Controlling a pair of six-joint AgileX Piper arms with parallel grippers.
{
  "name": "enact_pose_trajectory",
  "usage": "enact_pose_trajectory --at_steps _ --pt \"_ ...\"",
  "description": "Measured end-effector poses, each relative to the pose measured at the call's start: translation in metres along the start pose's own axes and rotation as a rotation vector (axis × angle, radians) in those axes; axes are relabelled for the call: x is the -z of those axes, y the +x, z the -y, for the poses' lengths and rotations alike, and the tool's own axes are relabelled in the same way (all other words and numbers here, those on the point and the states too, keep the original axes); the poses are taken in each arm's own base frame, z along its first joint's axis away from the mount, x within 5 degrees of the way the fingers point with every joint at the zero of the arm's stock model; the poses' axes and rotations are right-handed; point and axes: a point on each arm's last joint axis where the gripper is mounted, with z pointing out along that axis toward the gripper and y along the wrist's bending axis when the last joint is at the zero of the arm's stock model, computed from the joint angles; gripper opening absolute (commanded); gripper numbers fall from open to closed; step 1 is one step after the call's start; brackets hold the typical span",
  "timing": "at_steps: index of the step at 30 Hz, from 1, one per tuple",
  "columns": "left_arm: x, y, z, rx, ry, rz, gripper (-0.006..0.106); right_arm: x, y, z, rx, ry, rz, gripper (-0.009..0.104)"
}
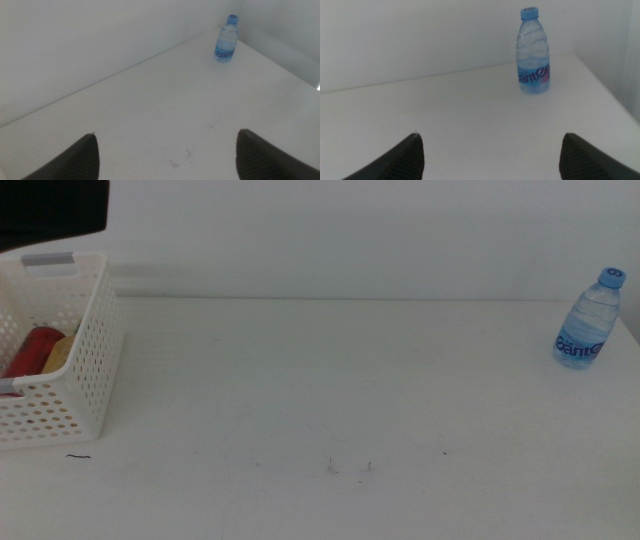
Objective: Use arms to grab the bottles and put them into the dustbin to the left of the table.
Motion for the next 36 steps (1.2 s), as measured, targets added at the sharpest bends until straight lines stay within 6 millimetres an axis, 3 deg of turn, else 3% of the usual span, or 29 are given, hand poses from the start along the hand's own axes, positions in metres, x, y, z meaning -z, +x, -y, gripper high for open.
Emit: enact_pose_trajectory --at_steps 8,15,21,29,36 --pt "0.0 0.0 0.0 -0.001 -0.001 0.0 0.094 -0.003 -0.012 -0.001 0.059 -0.007 0.108 0.081" --pt "0.0 -0.002 0.0 -0.001 -0.005 0.019 0.094 -0.038 -0.042 -0.009 0.234 -0.014 -0.021 0.081" --pt "0.0 -0.002 0.0 -0.001 -0.005 0.023 0.094 -0.08 -0.031 -0.015 0.197 -0.101 -0.087 0.081" --pt "0.0 -0.002 0.0 -0.001 -0.005 0.023 0.094 -0.117 -0.017 -0.02 0.135 -0.184 -0.06 0.081" --pt "0.0 -0.002 -0.001 -0.002 -0.006 0.023 0.094 -0.142 -0.009 0.006 0.181 0.094 -0.068 0.081"
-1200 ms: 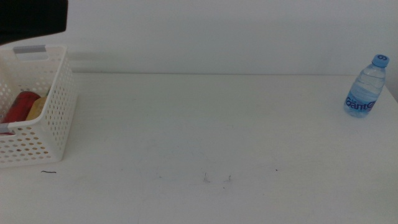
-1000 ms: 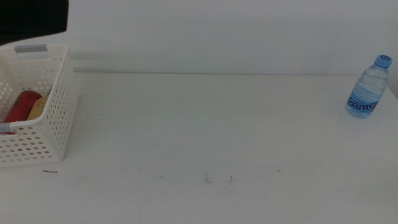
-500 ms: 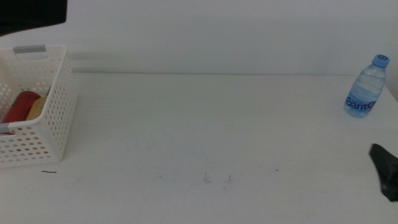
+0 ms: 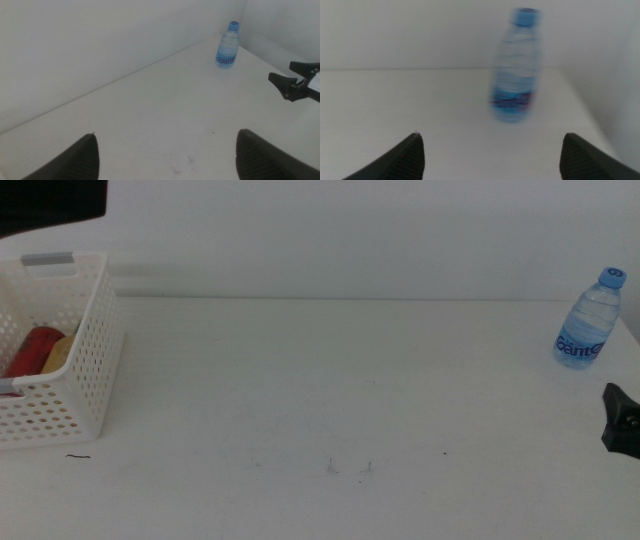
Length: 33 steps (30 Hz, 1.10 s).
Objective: Use arms to grab the bottles and put them into the dustbin to the left of the table.
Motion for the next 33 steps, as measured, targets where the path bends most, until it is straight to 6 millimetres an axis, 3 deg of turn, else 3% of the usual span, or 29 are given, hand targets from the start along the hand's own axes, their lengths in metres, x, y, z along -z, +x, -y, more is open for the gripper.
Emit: enact_pose_trajectory --at_steps 7,12,19,33 --pt "0.0 0.0 0.0 0.0 0.0 0.0 0.094 -0.04 -0.002 0.008 0.069 0.122 -0.031 0.081" --pt "0.0 0.0 0.0 0.0 0.0 0.0 0.094 -0.082 -0.007 0.006 0.063 0.148 -0.029 0.081" --pt "0.0 0.0 0.0 0.0 0.0 0.0 0.094 -0.131 0.004 0.002 0.061 0.144 -0.073 0.081" --pt "0.0 0.0 0.0 0.0 0.0 0.0 0.094 -0.188 0.013 0.023 0.029 0.203 -0.098 0.081"
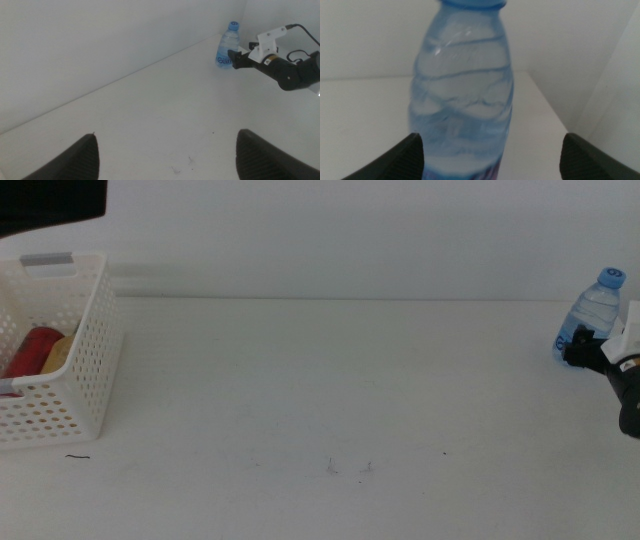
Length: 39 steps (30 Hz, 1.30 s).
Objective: Use arms to grab the bottles and put them into the dustbin to the left of the table.
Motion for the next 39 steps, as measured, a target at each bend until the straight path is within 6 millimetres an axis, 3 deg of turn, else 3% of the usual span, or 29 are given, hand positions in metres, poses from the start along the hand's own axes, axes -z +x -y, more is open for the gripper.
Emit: enact_pose_trajectory --at_steps 14,15,17,20,24,27,34,39 --pt "0.0 0.0 0.0 0.0 0.0 0.0 0.094 -0.054 -0.007 -0.01 0.021 -0.042 0.012 0.079" --pt "0.0 0.0 0.0 0.0 0.0 0.0 0.094 -0.057 -0.006 -0.011 0.021 -0.042 0.013 0.075" --pt "0.0 0.0 0.0 0.0 0.0 0.0 0.094 -0.063 -0.006 -0.012 0.019 -0.042 0.018 0.055" --pt "0.0 0.0 0.0 0.0 0.0 0.0 0.094 -0.067 -0.007 -0.013 0.02 -0.046 0.009 -0.003" --pt "0.0 0.0 0.0 0.0 0.0 0.0 0.094 -0.066 -0.011 -0.021 0.046 -0.113 -0.009 0.0" --pt "0.0 0.0 0.0 0.0 0.0 0.0 0.094 -0.056 -0.02 -0.051 0.102 -0.239 -0.011 -0.002" --pt "0.0 0.0 0.0 0.0 0.0 0.002 0.094 -0.014 -0.041 -0.18 0.235 -0.614 0.067 -0.002" --pt "0.0 -0.001 0.0 0.0 -0.001 0.006 0.094 0.014 -0.039 -0.255 0.265 -0.783 0.107 -0.002"
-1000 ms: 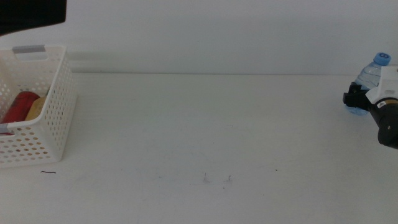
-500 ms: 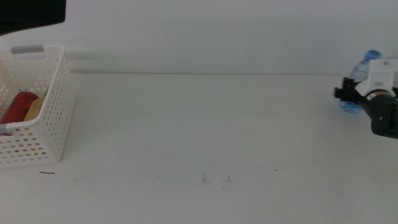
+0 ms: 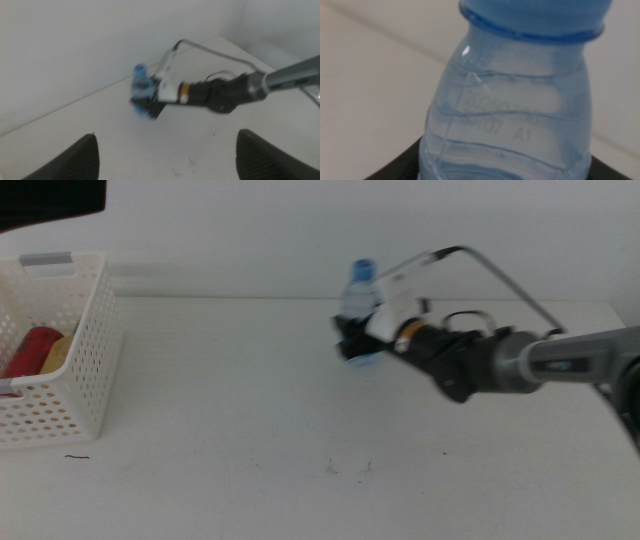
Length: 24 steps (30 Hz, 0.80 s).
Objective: Use arms to grab the bottles and put them into the dustbin to the left of the table.
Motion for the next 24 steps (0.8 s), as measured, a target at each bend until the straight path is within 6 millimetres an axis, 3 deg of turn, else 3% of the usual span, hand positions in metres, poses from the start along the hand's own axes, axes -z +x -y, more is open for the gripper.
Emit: enact_pose_trajectory --at_steps 4,7,10,12,16,19,24 --pt "0.0 0.0 0.0 0.0 0.0 0.0 0.094 -0.019 0.004 -0.045 0.035 -0.089 0.004 0.001" --pt "0.0 0.0 0.0 0.0 0.0 0.0 0.094 -0.024 0.005 -0.058 0.051 -0.114 0.032 0.015" --pt "0.0 0.0 0.0 0.0 0.0 0.0 0.094 -0.025 0.005 -0.061 0.047 -0.118 0.04 0.035" --pt "0.0 0.0 0.0 0.0 0.0 0.0 0.094 -0.025 0.005 -0.061 0.033 -0.117 0.039 0.043" --pt "0.0 0.0 0.0 0.0 0.0 0.002 0.094 -0.025 0.005 -0.061 0.019 -0.116 0.038 0.045" --pt "0.0 0.0 0.0 0.0 -0.001 0.002 0.094 -0.025 0.005 -0.061 -0.005 -0.116 0.037 0.053" --pt "0.0 0.0 0.0 0.0 -0.001 0.002 0.094 -0.025 0.006 -0.061 -0.042 -0.128 0.02 0.081"
